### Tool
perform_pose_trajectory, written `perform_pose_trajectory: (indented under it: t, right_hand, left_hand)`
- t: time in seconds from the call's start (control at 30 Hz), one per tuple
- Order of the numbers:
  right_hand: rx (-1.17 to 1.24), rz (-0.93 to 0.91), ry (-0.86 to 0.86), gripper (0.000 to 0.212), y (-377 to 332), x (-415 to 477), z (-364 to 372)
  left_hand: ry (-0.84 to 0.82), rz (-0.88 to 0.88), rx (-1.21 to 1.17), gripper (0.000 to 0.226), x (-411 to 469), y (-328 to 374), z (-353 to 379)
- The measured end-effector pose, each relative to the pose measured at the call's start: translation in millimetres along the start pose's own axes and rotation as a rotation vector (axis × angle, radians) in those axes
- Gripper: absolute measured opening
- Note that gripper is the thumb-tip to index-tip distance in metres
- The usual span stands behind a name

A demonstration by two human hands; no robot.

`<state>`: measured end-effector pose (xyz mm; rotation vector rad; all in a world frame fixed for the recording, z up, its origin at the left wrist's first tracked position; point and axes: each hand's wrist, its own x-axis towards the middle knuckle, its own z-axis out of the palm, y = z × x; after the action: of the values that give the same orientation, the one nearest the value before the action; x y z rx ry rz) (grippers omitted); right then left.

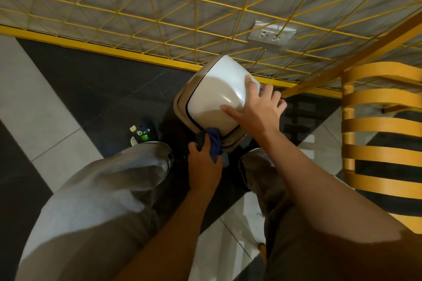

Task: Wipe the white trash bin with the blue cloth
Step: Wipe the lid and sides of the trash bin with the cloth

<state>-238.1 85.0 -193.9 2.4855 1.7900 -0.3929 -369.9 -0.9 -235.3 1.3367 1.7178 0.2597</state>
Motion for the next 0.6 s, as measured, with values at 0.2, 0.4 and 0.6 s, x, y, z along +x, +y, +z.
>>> perform_pose_trajectory:
  t: [0.2, 0.4, 0.6]
  right_hand:
    - [0.007, -0.001, 0.006, 0.095, 0.2, 0.0, 1.0]
    - [0.043, -0.03, 0.027, 0.095, 0.5, 0.5, 1.4]
    - [0.087, -0.113, -0.002, 0.093, -4.0, 8.9, -0.7]
  left_hand:
    - [0.156, -0.052, 0.006, 0.056, 24.8, -9.9, -25.7]
    - [0.012, 0.128, 0.201, 0.052, 7.6, -13.7, 4.1]
    - [-0.01, 0.144, 0.213, 0.041, 8.5, -17.3, 17.7]
